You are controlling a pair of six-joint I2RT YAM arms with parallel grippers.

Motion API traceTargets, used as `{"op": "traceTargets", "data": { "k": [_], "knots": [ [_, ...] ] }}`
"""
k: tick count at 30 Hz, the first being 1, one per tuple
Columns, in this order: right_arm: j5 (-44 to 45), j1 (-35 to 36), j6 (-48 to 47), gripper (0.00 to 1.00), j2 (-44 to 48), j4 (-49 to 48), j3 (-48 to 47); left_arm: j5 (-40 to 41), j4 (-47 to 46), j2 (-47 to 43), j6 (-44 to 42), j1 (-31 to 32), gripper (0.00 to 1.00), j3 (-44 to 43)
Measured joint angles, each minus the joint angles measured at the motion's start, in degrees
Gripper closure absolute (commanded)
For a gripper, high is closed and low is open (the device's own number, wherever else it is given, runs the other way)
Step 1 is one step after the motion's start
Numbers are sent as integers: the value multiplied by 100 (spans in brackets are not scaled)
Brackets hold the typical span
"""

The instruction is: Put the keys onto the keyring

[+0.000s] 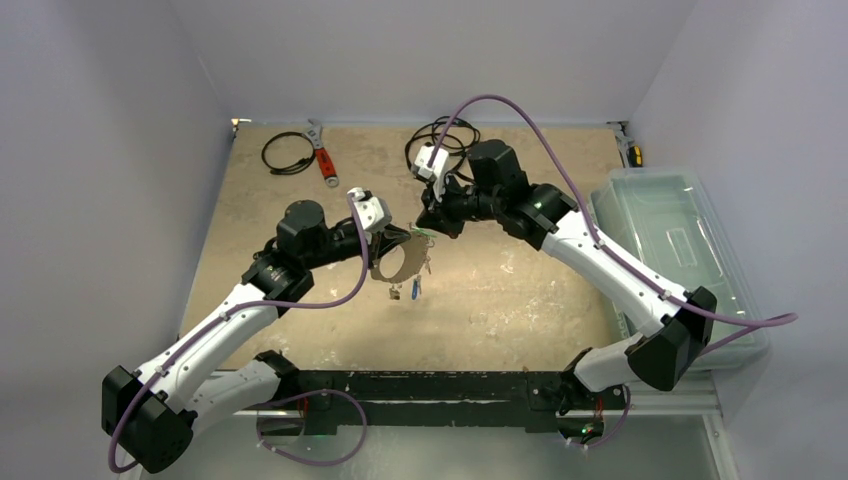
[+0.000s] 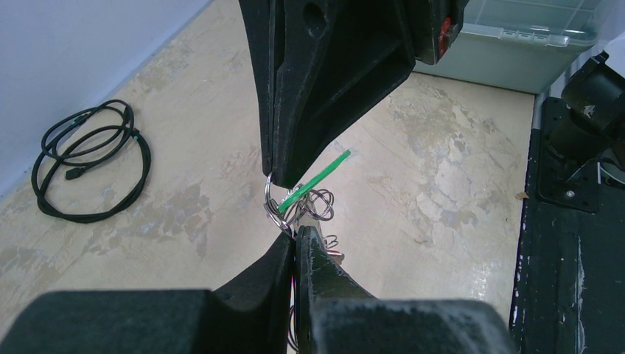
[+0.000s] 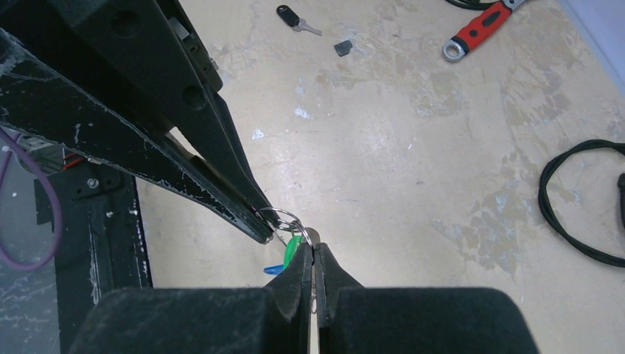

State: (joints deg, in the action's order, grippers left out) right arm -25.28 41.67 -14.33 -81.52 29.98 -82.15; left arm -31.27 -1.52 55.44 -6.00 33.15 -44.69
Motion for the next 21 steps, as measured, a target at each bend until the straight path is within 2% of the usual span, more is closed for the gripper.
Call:
{"op": "traceTargets", "data": {
  "k": [16, 18, 21],
  "knots": [
    [48, 2, -448, 94, -11, 264, -109, -164, -4, 0, 0, 0, 100, 0],
    [79, 4, -518, 92, -48, 315, -177, -190, -13, 0, 0, 0, 100, -2],
    [173, 9, -599, 81, -129, 354, -282, -219, -50, 0, 0, 0, 100, -11]
  ]
}}
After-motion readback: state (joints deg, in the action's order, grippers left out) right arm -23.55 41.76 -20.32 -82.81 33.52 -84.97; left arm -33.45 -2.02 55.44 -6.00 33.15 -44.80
